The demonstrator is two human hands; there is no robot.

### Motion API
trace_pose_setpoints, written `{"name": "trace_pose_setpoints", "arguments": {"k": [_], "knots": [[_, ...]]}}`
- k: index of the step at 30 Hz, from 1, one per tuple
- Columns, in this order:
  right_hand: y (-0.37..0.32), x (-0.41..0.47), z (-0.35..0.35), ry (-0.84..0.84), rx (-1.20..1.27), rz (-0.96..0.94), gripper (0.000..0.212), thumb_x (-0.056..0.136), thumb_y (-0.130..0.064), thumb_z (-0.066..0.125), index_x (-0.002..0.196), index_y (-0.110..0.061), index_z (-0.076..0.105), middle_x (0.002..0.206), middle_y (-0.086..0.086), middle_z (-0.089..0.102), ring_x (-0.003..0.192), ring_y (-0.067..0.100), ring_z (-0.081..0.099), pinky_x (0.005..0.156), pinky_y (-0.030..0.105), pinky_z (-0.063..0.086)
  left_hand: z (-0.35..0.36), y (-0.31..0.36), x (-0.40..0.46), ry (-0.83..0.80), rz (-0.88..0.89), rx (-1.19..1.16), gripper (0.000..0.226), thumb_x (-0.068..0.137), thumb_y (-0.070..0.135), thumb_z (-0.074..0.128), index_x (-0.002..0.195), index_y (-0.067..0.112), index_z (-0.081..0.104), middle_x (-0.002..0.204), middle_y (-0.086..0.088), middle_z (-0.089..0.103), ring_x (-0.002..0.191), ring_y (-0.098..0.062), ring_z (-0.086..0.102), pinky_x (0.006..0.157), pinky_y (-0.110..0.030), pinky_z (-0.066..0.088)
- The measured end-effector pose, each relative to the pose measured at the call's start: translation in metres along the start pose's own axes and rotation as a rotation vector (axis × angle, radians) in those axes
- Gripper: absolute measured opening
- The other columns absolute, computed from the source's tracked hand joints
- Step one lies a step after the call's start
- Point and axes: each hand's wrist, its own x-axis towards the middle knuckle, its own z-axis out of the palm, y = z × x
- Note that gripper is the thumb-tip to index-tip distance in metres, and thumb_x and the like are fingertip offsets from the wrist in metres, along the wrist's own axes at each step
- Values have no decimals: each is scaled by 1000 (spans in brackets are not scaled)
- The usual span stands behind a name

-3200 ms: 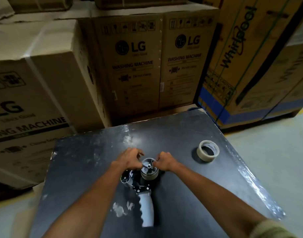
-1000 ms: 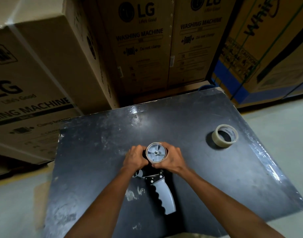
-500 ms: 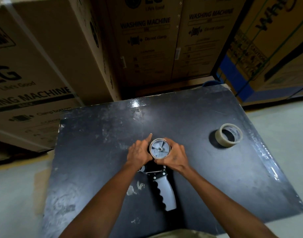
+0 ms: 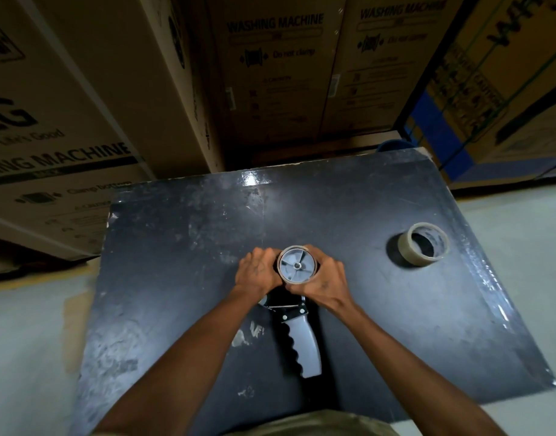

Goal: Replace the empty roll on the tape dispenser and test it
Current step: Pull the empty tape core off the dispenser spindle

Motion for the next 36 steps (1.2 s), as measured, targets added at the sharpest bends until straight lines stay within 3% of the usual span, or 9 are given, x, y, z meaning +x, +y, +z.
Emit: {"name": "trace_pose_setpoints", "arguments": {"k": [7,14,19,24,28,36], "knots": [[-2,-7,3,62,78,40,63,52,-22,93,110,-29,70,88,-16,74,81,-5,68,69,5,47,1,-1,-1,-2,15,-19,57,85,57,65,135,30,56,128,-13,55,124,-34,50,108,-42,36],[-4,-8,2,74,75,15,62,54,-22,92,112,-28,70,89,-17,74,83,-6,67,72,6,48,-3,5,-2,34,12,-26,45,76,61,66,104,25,68,106,-13,67,105,-35,64,92,-44,51],[-2,-6,-1,55,13,2,62,55,-26,92,114,-26,70,91,-15,75,83,-1,69,75,10,52,-8,9,-4,43,41,-44,42,73,59,69,97,25,69,99,-13,69,98,-36,66,87,-45,55],[2,0,-2,11,-36,1,70,55,-35,91,121,-27,68,96,-14,75,86,1,69,81,12,54,-12,11,-8,44,69,-32,42,71,55,74,104,29,69,103,-12,72,102,-36,66,87,-44,54],[-1,-4,-1,58,0,24,69,53,-31,94,118,-27,70,90,-17,72,82,-2,67,75,1,46,-13,12,-7,45,87,-39,48,69,58,73,111,36,66,107,-8,72,105,-34,67,89,-45,55],[-4,-9,-1,99,56,-1,68,56,-26,94,119,-28,69,93,-18,73,89,0,70,83,12,53,-17,14,-9,63,103,-24,43,72,52,74,110,31,70,103,-9,75,101,-36,69,86,-43,56]]}}
